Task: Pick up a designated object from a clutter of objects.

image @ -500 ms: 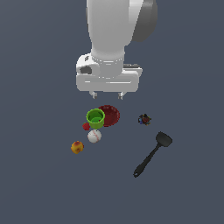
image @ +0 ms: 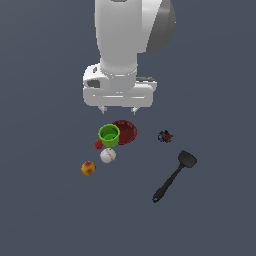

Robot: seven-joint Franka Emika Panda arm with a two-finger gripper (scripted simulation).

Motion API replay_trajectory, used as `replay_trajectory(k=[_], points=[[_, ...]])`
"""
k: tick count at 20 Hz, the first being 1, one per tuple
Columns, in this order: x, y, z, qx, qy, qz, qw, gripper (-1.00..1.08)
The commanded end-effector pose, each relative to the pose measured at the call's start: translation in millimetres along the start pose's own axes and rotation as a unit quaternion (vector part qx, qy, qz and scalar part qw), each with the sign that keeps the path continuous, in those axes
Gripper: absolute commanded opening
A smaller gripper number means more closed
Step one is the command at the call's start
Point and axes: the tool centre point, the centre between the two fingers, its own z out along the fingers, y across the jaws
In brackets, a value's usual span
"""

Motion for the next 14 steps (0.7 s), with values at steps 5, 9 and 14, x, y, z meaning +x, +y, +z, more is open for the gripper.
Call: replay_trajectory(k=[5, 9, 14], points=[[0, 3, 2, -0.002, -0.003, 0.0, 1.0, 1.0], [5, -2, 5, -0.002, -0.002, 0.008, 1.0, 1.0], [17, -13, 13, -0.002, 0.0, 0.028, 0.9996, 1.0]])
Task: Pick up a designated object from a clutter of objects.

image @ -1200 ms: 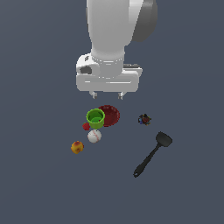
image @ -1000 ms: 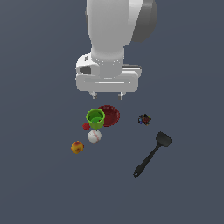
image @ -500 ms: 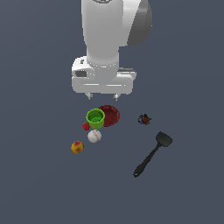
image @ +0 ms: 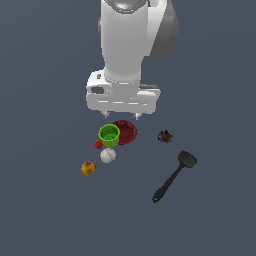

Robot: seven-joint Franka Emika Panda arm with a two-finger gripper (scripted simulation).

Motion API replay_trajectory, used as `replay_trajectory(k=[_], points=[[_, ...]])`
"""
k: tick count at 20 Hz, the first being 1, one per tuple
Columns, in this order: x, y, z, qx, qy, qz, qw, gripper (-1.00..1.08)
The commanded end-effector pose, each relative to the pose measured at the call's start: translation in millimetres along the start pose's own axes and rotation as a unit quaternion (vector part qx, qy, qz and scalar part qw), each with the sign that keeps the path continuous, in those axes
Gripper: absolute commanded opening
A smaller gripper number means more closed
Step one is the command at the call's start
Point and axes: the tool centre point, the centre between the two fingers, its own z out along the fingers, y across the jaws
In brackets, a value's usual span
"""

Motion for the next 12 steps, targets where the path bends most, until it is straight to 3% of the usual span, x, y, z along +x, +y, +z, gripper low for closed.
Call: replay_trajectory(k=[1, 12], points=[[7, -7, 5, 0.0, 0.001, 0.011, 0.9999, 1.0], [51, -62, 42, 0.005, 0.009, 0.094, 0.9955, 1.0]])
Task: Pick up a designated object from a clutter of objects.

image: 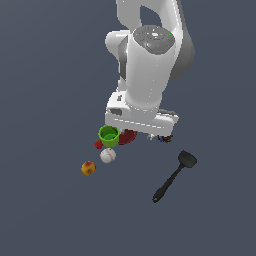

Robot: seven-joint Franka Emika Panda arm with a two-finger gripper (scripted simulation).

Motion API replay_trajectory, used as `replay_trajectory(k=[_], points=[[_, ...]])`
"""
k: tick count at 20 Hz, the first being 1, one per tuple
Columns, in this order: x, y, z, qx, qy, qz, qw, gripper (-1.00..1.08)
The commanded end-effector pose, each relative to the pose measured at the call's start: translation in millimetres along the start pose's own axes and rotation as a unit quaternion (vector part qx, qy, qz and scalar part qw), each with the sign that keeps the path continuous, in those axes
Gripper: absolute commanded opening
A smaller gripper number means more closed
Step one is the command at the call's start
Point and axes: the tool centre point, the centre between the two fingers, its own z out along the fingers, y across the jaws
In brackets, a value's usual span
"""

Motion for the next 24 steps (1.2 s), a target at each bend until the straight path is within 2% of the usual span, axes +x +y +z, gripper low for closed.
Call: replay_trajectory(k=[1, 12, 24], points=[[8, -17, 11, 0.002, 0.002, 0.022, 0.9998, 1.0], [31, -92, 65, 0.012, 0.007, 0.117, 0.993, 1.0], [37, -171, 131, 0.025, 0.007, 0.217, 0.9758, 1.0]])
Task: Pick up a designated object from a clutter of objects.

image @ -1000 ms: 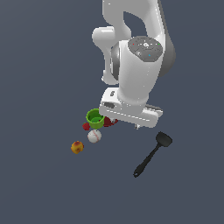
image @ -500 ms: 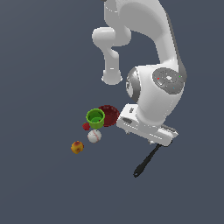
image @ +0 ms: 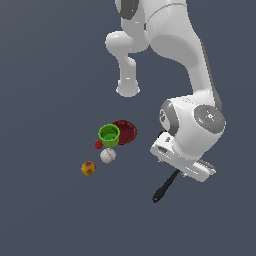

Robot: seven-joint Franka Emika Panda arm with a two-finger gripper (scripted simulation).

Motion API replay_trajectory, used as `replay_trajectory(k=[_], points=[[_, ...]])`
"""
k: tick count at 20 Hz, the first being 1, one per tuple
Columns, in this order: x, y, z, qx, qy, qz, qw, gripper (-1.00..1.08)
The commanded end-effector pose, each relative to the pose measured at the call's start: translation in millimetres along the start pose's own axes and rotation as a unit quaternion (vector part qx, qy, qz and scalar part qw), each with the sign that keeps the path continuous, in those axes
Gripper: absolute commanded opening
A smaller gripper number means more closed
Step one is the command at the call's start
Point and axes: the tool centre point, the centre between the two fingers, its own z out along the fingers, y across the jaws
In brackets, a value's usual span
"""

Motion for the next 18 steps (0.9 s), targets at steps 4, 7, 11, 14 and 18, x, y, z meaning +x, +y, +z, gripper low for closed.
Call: replay_trajectory(k=[4, 7, 11, 14, 18], points=[[-12, -23, 25, 0.005, -0.001, 0.036, 0.9993, 1.0], [-17, -31, 34, 0.006, -0.001, 0.049, 0.9988, 1.0], [-21, -37, 42, 0.008, -0.002, 0.06, 0.9982, 1.0], [-22, -39, 45, 0.008, -0.002, 0.064, 0.9979, 1.0], [-23, -39, 46, 0.008, -0.002, 0.062, 0.998, 1.0]])
